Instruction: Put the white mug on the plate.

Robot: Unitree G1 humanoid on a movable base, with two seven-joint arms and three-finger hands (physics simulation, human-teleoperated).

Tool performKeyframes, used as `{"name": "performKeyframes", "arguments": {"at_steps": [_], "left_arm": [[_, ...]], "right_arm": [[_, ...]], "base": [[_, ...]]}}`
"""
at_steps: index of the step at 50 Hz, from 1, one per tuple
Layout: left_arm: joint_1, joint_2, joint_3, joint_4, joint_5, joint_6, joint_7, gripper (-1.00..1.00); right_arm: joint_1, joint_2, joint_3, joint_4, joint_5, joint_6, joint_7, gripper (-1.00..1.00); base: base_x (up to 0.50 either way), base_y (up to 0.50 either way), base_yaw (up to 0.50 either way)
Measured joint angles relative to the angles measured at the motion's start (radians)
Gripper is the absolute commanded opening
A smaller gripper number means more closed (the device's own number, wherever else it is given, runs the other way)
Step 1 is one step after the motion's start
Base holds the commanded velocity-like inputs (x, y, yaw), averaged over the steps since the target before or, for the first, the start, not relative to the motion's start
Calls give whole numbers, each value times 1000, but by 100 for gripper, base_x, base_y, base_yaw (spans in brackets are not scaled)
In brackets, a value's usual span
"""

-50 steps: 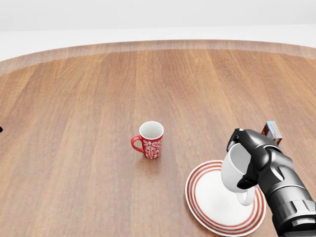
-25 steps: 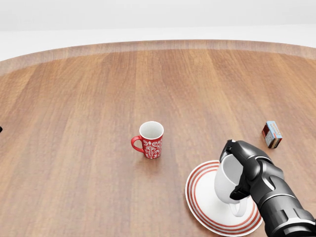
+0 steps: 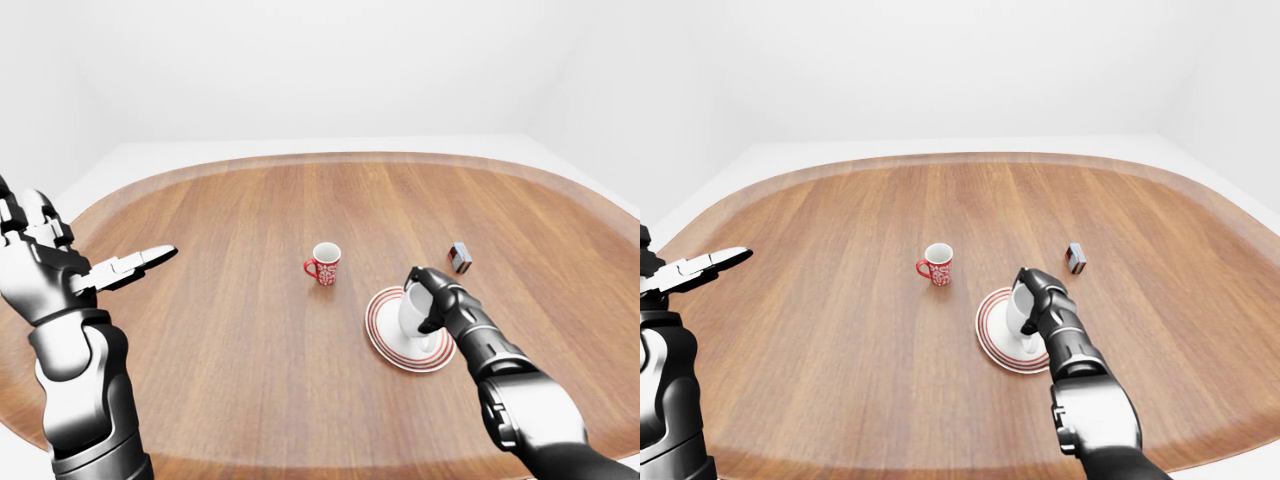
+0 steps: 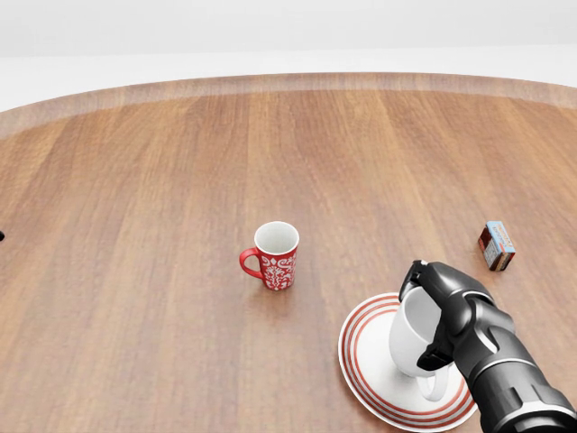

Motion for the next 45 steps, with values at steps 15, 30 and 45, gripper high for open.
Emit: {"name": "performKeyframes", "arguments": {"at_steps": [15, 30, 45], "left_arm": [[1, -1, -1, 2, 2, 0, -1, 100], [1, -2, -2, 5, 3, 0, -1, 100], [0, -1, -2, 3, 3, 0, 0, 100]], "right_arm": [[-1, 2, -1, 0, -14, 0, -20, 100], [-2, 7, 0, -7, -3, 0, -4, 100], [-8, 17, 10, -24, 8, 0, 71, 100]], "base": [[0, 0, 0], [0, 0, 0], [0, 0, 0]]}}
